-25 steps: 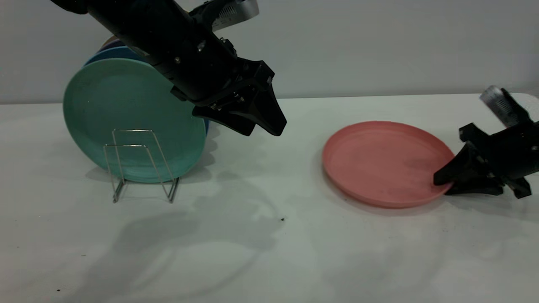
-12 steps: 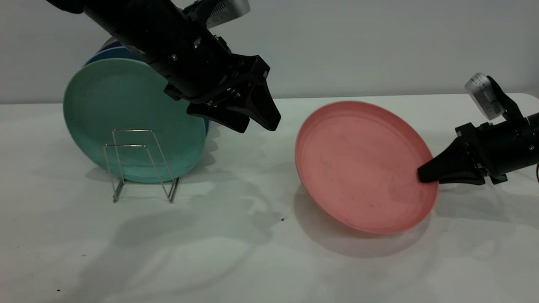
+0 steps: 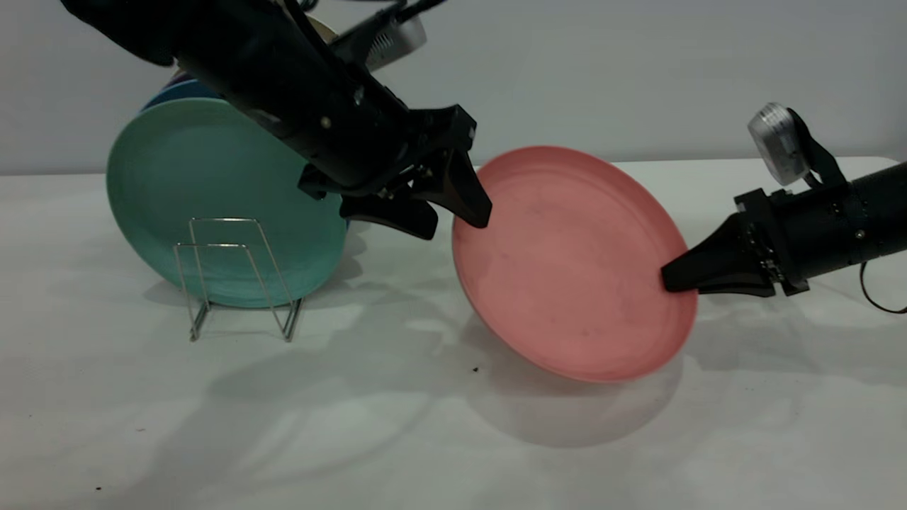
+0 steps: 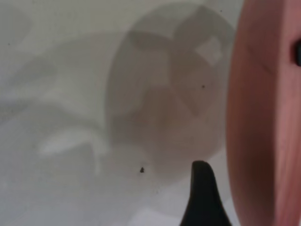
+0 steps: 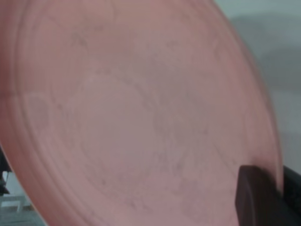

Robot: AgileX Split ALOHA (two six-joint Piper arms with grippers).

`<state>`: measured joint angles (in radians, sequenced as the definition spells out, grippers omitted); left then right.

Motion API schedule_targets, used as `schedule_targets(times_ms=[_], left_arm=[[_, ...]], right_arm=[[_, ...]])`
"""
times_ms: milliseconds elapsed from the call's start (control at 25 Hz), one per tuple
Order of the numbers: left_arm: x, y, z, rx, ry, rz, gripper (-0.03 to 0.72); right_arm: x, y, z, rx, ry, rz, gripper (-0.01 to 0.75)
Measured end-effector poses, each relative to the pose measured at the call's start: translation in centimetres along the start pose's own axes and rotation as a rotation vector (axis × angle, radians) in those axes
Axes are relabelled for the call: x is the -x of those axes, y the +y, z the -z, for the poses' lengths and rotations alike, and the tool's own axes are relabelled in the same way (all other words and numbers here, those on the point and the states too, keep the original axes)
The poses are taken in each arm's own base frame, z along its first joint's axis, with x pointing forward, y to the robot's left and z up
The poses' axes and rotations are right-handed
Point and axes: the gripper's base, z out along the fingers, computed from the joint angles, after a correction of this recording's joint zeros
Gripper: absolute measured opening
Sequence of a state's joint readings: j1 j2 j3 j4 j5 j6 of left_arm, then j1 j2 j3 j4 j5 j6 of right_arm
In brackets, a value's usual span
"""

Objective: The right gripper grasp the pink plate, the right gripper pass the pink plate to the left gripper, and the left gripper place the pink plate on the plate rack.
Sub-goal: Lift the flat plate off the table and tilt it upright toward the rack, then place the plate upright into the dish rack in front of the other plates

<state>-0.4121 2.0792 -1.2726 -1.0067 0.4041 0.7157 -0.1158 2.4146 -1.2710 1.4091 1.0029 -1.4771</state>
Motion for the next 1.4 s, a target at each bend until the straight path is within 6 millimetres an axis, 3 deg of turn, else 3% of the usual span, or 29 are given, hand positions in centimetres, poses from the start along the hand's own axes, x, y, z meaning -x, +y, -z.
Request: schedule_targets(times_ms=[200,360,520,640,800,1000,1080,1280,1400], left_arm=[[-0.2,0.4,-0.7,0.006,0.007,0.017,0.479],[-0.2,0.4,-0.7,0.006,0.005,0.016,0.314],[-0.2,0.4,-0.7,0.010,0.001,0.017,0.087],[-0.1,0.6,-0.7,0.022,-0.010,0.001,0.067],[-0.1,0.4,-0.5,0.008,0.002,-0.065,0.067],[0.6,0.7,1.0,0.010,-0.028,-0.147,0.067],[1.0,1.2,1.9,0.013,-0.043,-0.176,0.067],[2.1,1.9,6.1,0.005,-0.083,-0.367,0.067],[2.7,1.6,10.3,0.017,-0.116,-0.558,0.067]], right_arm=[[0.1,0.7,-0.3,0.038,-0.003,0.003,0.019],[0.1,1.1,-0.8,0.048,0.009,0.016,0.019],[0.1,1.5,-1.3,0.056,0.018,0.025,0.021],[0.3,1.7,-1.3,0.067,0.001,0.017,0.055],[1.2,2.8,-0.6,0.084,-0.024,0.040,0.198],[4.1,5.9,3.0,0.066,-0.115,0.140,0.431],[5.4,7.6,5.0,0.058,-0.162,0.183,0.480],[7.4,14.3,10.6,0.077,-0.213,0.317,0.484],[7.1,18.5,13.5,0.031,-0.164,0.382,0.430]])
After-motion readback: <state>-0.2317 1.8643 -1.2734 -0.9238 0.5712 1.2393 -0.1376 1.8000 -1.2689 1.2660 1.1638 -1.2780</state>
